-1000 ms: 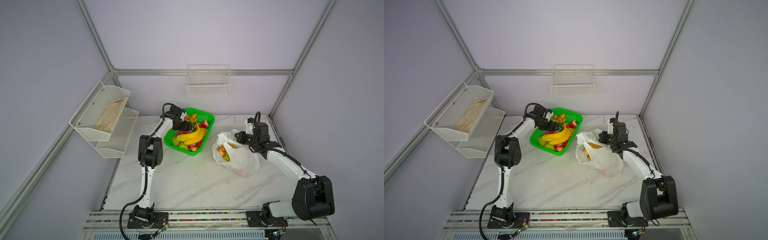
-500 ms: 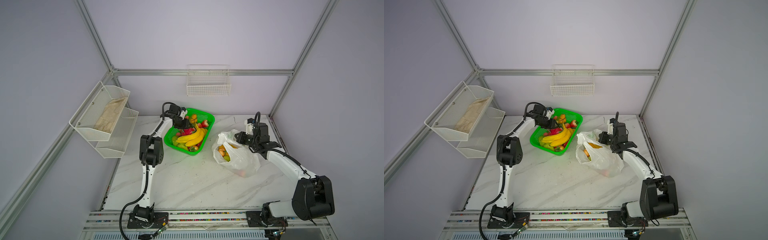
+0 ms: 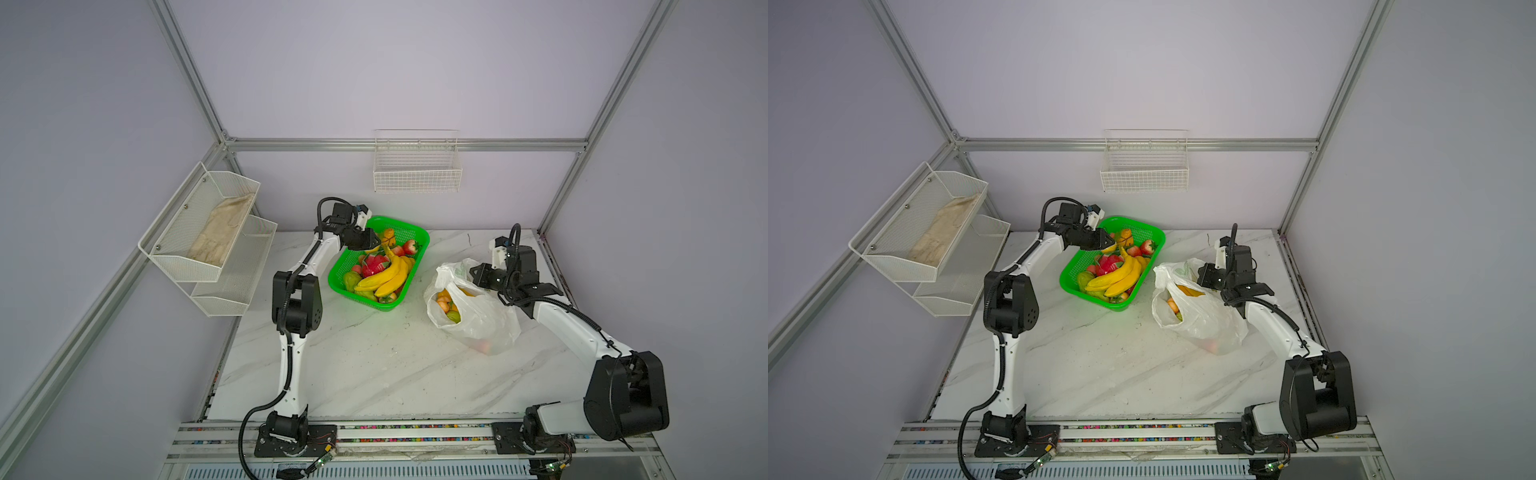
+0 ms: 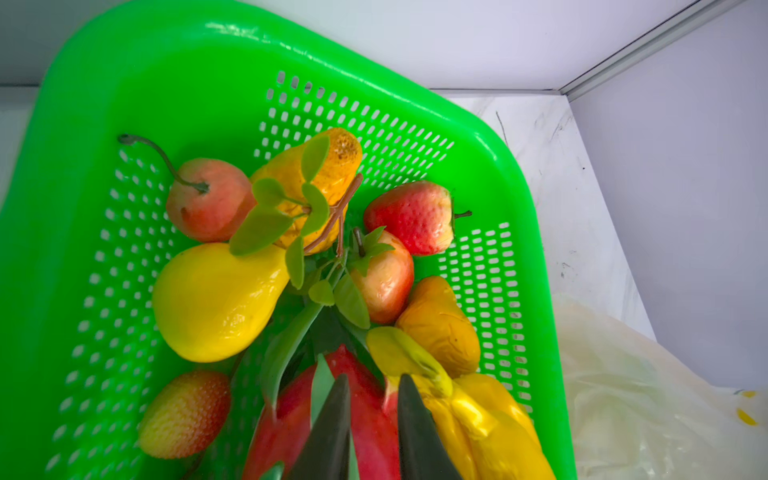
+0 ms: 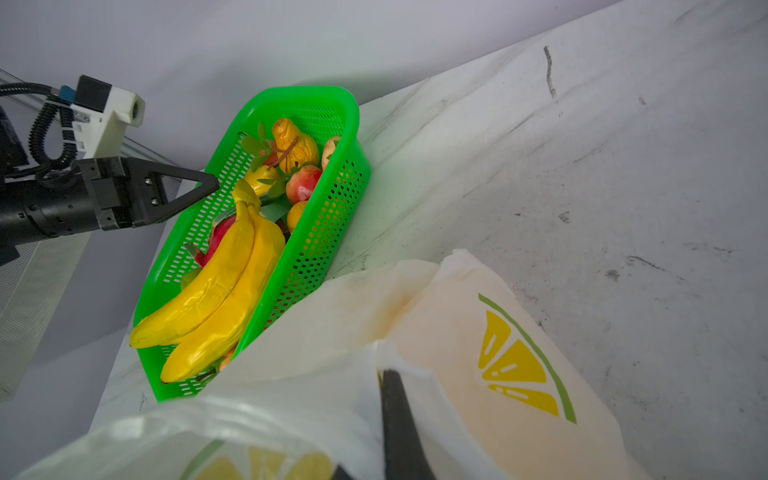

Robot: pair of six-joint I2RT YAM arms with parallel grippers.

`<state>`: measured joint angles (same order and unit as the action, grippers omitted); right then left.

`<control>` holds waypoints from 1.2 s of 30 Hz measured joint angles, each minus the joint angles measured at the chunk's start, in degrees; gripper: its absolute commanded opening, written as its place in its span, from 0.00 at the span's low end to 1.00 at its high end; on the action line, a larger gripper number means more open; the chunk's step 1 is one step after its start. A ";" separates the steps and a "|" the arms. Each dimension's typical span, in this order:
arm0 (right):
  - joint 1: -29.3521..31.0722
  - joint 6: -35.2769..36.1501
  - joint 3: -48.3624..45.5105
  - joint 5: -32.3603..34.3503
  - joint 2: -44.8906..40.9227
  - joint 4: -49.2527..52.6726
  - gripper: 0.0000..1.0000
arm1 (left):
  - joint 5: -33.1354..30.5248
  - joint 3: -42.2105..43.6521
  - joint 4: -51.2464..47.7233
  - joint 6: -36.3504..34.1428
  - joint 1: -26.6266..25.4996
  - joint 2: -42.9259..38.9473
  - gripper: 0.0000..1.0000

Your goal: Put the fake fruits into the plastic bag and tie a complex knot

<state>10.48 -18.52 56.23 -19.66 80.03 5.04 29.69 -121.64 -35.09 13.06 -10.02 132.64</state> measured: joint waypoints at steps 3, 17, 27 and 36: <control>0.00 0.04 0.00 0.37 0.26 0.00 0.00 | -1.55 1.75 0.85 0.00 0.02 -2.21 0.40; 0.00 0.20 0.02 0.44 1.81 -0.04 0.00 | -6.36 2.19 7.21 -3.48 0.02 -1.11 0.48; 0.00 0.20 0.02 0.79 2.16 0.09 0.00 | -4.81 -4.39 12.41 -1.92 -0.28 9.73 0.52; 0.00 0.20 0.02 0.81 2.21 0.11 0.00 | -4.52 -10.45 14.69 -0.11 -1.01 14.25 0.49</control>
<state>10.48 -18.33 56.25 -18.85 82.24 5.15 25.17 -132.09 -20.40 12.95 -11.03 146.89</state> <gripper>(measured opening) 0.048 0.492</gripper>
